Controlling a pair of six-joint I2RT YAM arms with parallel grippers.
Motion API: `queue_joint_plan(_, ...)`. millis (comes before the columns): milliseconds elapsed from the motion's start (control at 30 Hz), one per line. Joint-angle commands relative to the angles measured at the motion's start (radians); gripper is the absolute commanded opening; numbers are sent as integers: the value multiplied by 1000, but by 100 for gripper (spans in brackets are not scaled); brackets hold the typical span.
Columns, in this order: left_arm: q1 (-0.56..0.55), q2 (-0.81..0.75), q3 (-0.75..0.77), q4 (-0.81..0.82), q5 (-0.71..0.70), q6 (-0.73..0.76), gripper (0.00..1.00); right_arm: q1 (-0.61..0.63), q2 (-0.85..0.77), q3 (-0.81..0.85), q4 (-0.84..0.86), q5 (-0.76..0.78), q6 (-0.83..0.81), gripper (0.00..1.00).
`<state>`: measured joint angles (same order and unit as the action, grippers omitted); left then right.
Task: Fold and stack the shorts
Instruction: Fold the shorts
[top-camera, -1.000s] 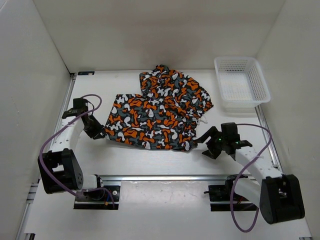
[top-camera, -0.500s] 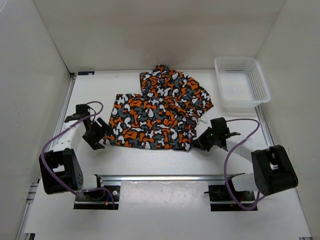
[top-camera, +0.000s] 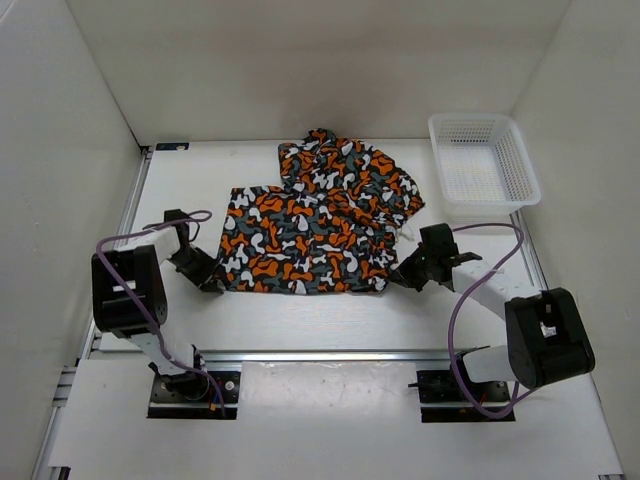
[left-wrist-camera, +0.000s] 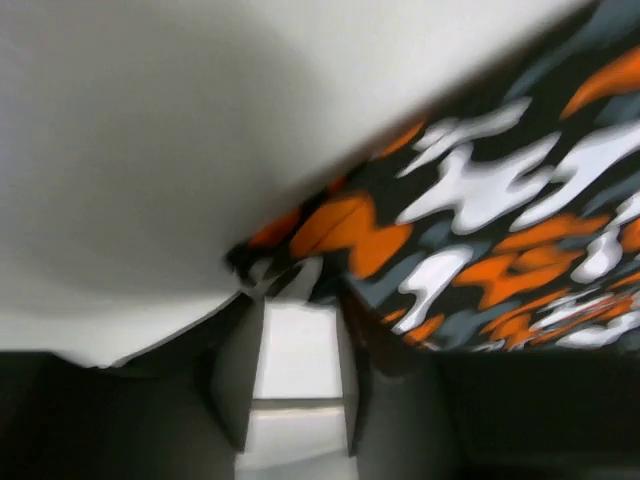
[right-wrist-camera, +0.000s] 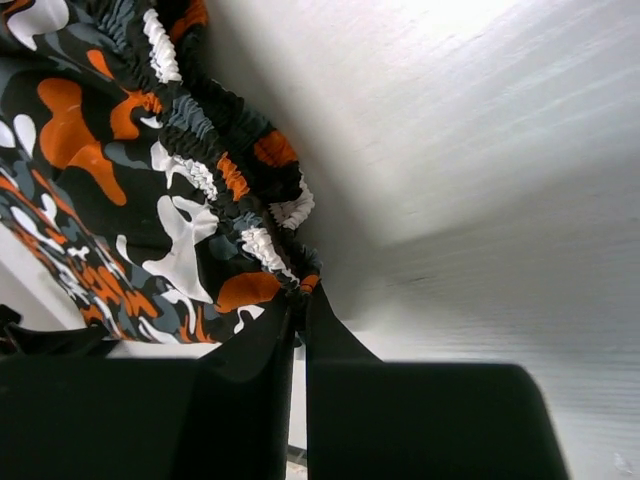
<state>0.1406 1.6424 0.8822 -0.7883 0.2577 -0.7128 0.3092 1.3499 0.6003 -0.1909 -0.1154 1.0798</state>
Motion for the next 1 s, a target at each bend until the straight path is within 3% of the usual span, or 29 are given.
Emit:
queue_joint_plan(0, -12, 60, 58, 101, -54, 4, 33, 2, -31, 24, -51, 59, -32, 0)
queue_joint_plan(67, -12, 92, 78, 101, -54, 4, 11, 2, -40, 24, -61, 59, -43, 0)
queue_joint_plan(267, -21, 56, 100, 101, -54, 22, 11, 2, -61, 24, -174, 141, -64, 0)
queue_joint_plan(333, -21, 22, 89, 101, -44, 22, 11, 2, -70, 33, -225, 197, -78, 45)
queue_joint_plan(367, -21, 13, 89, 101, -44, 32, 11, 2, -71, 23, -241, 197, -78, 64)
queue_joint_plan(400, -32, 13, 89, 101, -44, 32, 11, 2, -71, 13, -242, 197, -66, 75)
queue_joint_plan(433, -44, -1, 78, 101, -35, 32, 11, 2, -80, 3, -230, 139, -66, 82)
queue_joint_plan(633, -64, -19, 48, 101, -35, 32, 11, 24, -126, -91, -81, 5, 46, 82)
queue_joint_plan(733, -64, -32, 47, 101, -35, 32, 11, 33, -126, -109, -13, -6, 72, 78)
queue_joint_plan(800, -64, -42, 47, 101, -35, 32, 11, 33, -91, -73, -13, 20, 72, 66)
queue_joint_plan(833, -64, -43, 47, 101, -35, 32, 11, 33, -75, -57, 7, 35, 62, 55)
queue_joint_plan(867, -64, -52, 47, 101, -35, 32, 11, 33, -58, -39, 7, 51, 46, 27)
queue_joint_plan(900, -64, -52, 60, 101, -26, 32, 11, 33, -26, 20, 7, 71, 31, 14)
queue_joint_plan(933, -64, -61, 70, 92, -26, 32, 11, 33, -11, 67, -45, 112, -13, 3)
queue_joint_plan(967, -64, -75, 110, 80, -17, 44, 11, 33, 0, 117, -82, 132, -38, 0)
